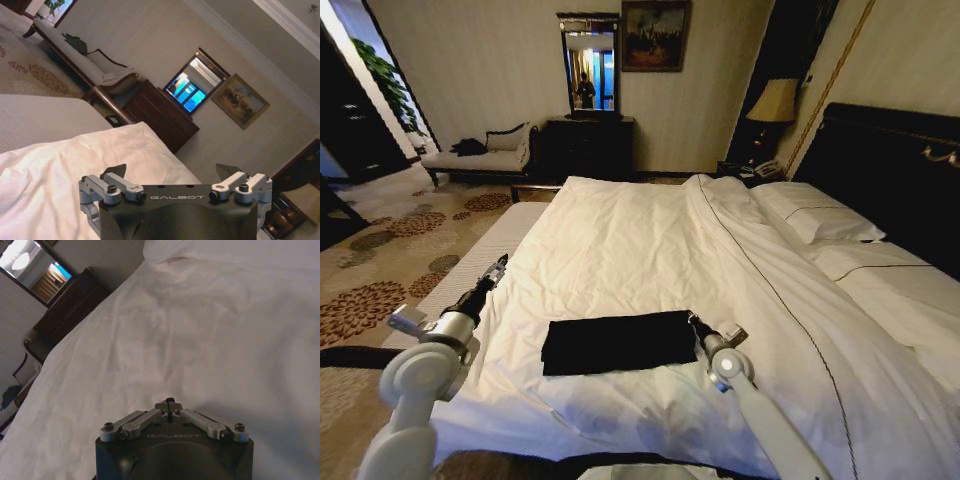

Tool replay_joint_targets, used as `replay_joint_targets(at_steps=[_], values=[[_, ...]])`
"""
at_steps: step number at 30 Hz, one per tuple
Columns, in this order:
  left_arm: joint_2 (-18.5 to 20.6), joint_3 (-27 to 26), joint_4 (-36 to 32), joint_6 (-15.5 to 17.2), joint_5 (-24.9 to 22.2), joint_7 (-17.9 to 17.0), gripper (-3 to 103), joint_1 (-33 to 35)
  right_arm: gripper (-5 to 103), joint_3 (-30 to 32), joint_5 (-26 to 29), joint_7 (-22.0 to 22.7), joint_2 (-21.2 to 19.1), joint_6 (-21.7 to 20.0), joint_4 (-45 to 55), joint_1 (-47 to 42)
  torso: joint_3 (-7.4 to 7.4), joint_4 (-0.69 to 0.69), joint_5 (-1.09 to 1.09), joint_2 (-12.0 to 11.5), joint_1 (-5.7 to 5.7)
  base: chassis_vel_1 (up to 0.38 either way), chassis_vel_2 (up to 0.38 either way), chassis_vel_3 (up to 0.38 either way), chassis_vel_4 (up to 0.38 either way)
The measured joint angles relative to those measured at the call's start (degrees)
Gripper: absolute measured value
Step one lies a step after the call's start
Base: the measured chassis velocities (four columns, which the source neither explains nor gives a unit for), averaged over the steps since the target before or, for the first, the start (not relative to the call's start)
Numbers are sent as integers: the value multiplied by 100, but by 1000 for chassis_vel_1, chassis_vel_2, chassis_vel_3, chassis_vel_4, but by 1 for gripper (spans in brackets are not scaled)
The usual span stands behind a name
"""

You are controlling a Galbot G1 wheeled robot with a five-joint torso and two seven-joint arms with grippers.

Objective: Fold the clothes on the bed.

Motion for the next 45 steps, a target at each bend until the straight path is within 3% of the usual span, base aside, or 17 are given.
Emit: replay_joint_targets(at_steps=[2,9,11,15,17,18,22,23,24,45], values=[[-4,-2,-12,0,3,0,100,15,1,14,-42,0,15,4,0,-5,0,0,0,0,0,0,0,0,0],[-48,-60,-75,-11,21,4,100,123,33,442,-580,194,-75,217,162,-241,0,0,0,0,0,0,0,0,0],[-52,-68,-84,-13,21,5,100,133,33,527,-500,321,-96,219,264,-338,0,0,0,0,0,0,0,0,0],[-86,-92,-154,-23,3,6,100,141,55,764,184,713,-74,28,824,-1049,0,0,-1,0,0,0,0,0,0],[-87,-99,-168,-24,-13,6,100,139,55,760,202,751,-54,-11,890,-1168,0,0,-1,0,0,0,0,0,0],[-83,-156,-228,-29,-81,11,100,149,66,685,208,849,13,-103,1024,-1443,-1,-3,-1,0,0,0,0,0,0],[-42,-418,-435,-83,-260,81,100,234,77,499,177,945,219,-157,1141,-1739,-1,2,-1,1,0,0,0,0,0],[-19,-542,-615,-87,-368,105,100,304,93,495,169,937,444,-85,1213,-1933,-2,1,-3,2,0,0,0,0,0],[-35,-546,-631,-87,-348,105,100,351,97,520,184,922,510,-40,1233,-1976,-2,1,-2,2,0,0,0,0,0],[-302,-678,-812,-120,-147,96,100,780,100,748,489,639,1318,445,2028,-2425,0,1,0,1,1,0,0,0,0]])
